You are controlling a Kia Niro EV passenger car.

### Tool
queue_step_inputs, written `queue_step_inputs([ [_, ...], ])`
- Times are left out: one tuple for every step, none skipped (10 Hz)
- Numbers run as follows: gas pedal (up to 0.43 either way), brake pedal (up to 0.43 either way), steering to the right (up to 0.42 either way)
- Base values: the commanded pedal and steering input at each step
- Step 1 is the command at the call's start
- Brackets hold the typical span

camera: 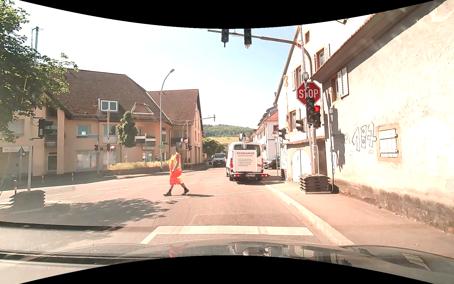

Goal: Follow the waypoints while adhering to traffic rules and regulations

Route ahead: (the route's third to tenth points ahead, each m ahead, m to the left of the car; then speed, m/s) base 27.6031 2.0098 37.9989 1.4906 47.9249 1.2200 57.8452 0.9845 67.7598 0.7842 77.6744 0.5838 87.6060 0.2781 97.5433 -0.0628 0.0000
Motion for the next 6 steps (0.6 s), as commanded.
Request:
queue_step_inputs([
  [0.0,0.268,-0.006],
  [0.0,0.268,-0.006],
  [0.0,0.262,-0.006],
  [0.0,0.268,-0.006],
  [0.0,0.268,-0.006],
  [0.0,0.268,-0.006],
])
